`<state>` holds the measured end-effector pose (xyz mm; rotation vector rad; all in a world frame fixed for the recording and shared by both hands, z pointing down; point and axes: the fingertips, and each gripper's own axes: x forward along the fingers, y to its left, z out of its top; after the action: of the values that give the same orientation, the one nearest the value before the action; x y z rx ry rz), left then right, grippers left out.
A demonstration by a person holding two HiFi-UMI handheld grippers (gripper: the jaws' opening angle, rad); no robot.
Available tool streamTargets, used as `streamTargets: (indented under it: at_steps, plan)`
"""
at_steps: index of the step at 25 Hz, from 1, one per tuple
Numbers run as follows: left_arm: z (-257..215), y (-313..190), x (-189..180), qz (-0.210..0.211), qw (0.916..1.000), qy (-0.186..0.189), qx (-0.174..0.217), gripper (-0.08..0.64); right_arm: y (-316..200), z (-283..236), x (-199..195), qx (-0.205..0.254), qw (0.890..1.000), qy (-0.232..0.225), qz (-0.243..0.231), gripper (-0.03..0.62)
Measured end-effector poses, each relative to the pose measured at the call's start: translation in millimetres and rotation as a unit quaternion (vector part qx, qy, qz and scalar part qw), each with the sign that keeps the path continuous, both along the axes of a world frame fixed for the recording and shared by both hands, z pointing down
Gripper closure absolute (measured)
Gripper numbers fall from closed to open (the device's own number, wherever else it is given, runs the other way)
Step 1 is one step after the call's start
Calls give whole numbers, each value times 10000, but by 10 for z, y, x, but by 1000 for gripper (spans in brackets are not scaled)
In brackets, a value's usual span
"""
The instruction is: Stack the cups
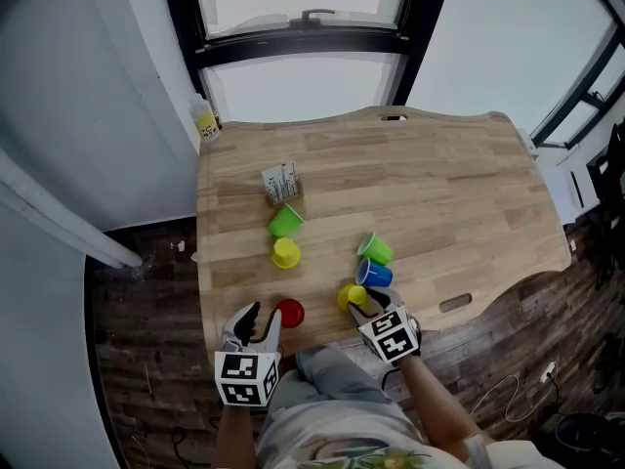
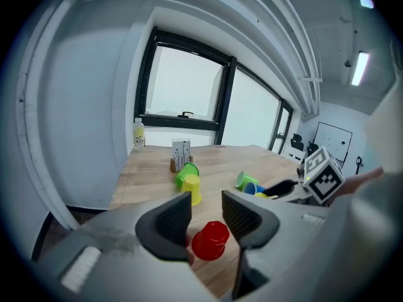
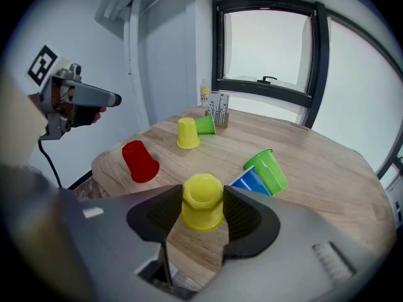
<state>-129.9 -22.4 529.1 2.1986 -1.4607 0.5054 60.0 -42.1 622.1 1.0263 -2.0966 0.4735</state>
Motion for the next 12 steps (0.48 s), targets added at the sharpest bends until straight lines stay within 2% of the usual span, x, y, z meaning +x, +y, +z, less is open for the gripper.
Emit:
streamTargets:
  at_steps: [5, 12]
  plan:
    - [3, 41, 95, 279, 9996, -21, 15, 250, 7, 3, -3, 21, 10000, -7, -36, 385]
    - [72, 116, 108, 456, 9988, -140, -72, 189, 16, 3, -6, 40, 10000, -34, -11, 385]
